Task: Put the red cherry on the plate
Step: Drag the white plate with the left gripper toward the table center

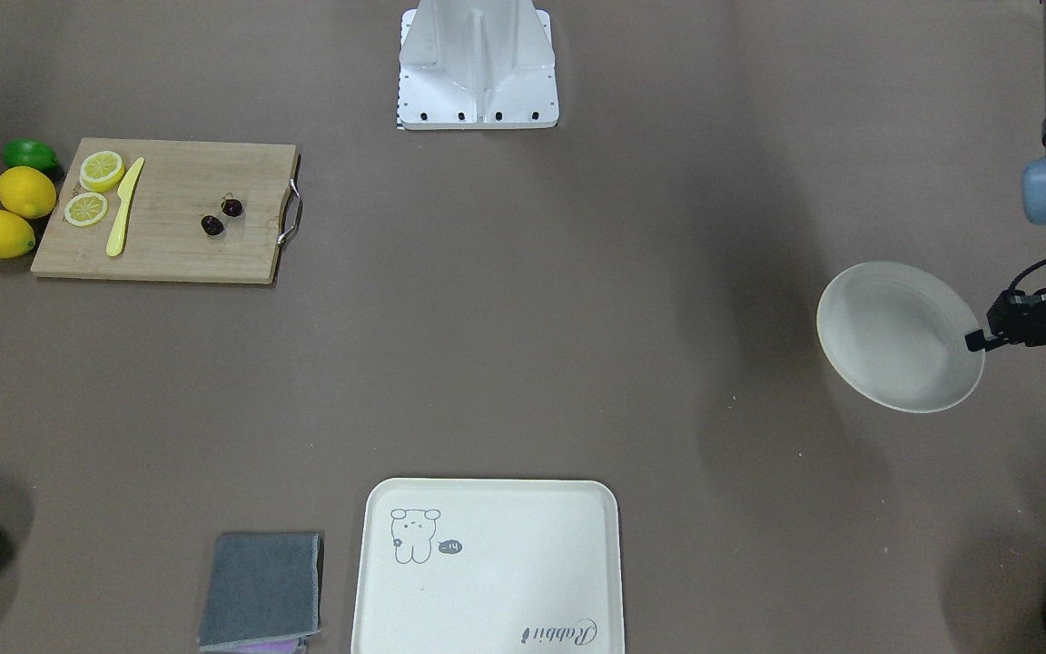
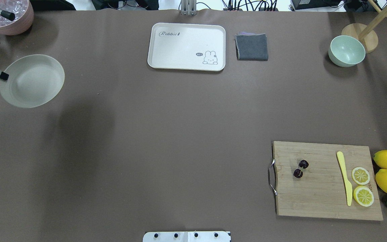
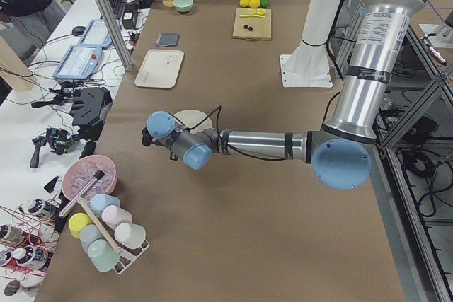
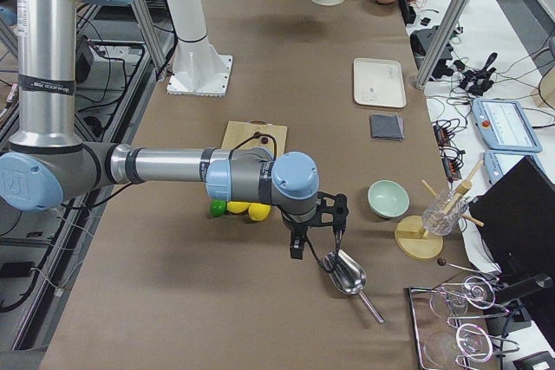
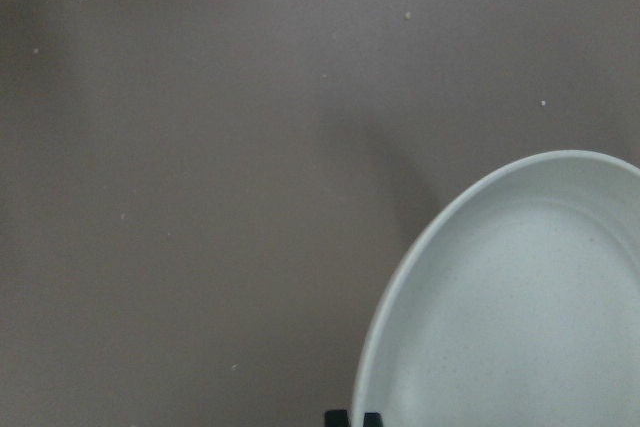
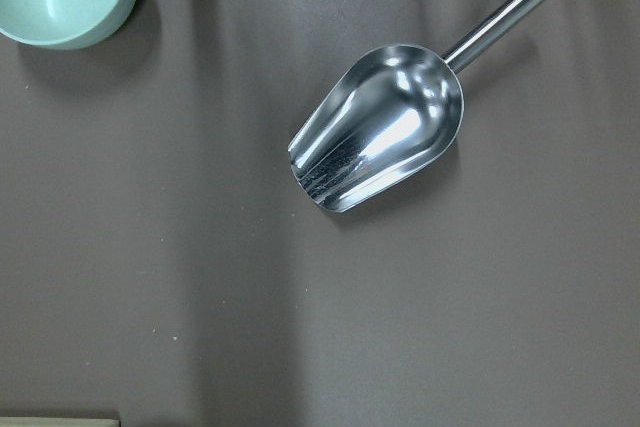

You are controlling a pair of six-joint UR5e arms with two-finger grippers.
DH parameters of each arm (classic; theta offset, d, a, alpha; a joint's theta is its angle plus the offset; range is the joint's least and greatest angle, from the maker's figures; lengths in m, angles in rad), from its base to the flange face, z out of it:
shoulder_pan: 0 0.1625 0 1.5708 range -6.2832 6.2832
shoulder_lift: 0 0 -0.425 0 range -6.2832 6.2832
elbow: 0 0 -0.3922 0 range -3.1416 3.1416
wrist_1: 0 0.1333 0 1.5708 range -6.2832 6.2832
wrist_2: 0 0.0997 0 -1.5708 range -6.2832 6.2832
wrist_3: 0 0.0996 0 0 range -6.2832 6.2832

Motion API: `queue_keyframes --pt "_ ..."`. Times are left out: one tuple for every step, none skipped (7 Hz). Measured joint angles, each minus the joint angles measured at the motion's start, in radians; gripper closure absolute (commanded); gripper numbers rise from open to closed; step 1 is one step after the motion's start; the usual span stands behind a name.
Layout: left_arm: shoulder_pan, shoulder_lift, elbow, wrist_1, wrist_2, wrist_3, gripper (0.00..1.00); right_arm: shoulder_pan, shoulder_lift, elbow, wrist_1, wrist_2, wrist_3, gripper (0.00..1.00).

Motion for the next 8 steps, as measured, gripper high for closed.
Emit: queue_keyframes --pt "0.051 -0.041 -0.056 0.003 0.013 -0.148 1.0 0.0 -0.004 0.0 0.0 0.0 0.0 0.0" --pt "0.133 -0.078 -0.126 0.004 0.068 -0.308 1.0 -0.001 -0.007 0.0 0.0 0.0 -0.001 0.0" --pt "0.237 -0.111 -0.194 0.005 0.159 -0.462 1.0 -0.001 -0.008 -0.001 0.001 -0.001 -0.001 0.0" --pt "0.342 -0.142 -0.241 0.006 0.253 -0.588 1.0 0.0 -0.009 -0.001 0.001 -0.001 -0.001 0.0" --pt "0.44 -0.18 -0.262 0.007 0.345 -0.69 1.0 0.0 -0.012 -0.001 0.001 -0.001 -0.001 0.0" --pt "0.526 -0.209 -0.271 0.008 0.435 -0.766 1.0 0.0 -0.014 0.0 0.001 0.0 -0.001 0.0" --pt "0.599 -0.227 -0.276 0.008 0.522 -0.819 1.0 0.0 -0.016 0.001 0.001 0.0 -0.001 0.0" --pt "0.659 -0.234 -0.282 0.011 0.594 -0.852 1.0 0.0 -0.018 0.002 0.001 0.001 -0.001 0.0"
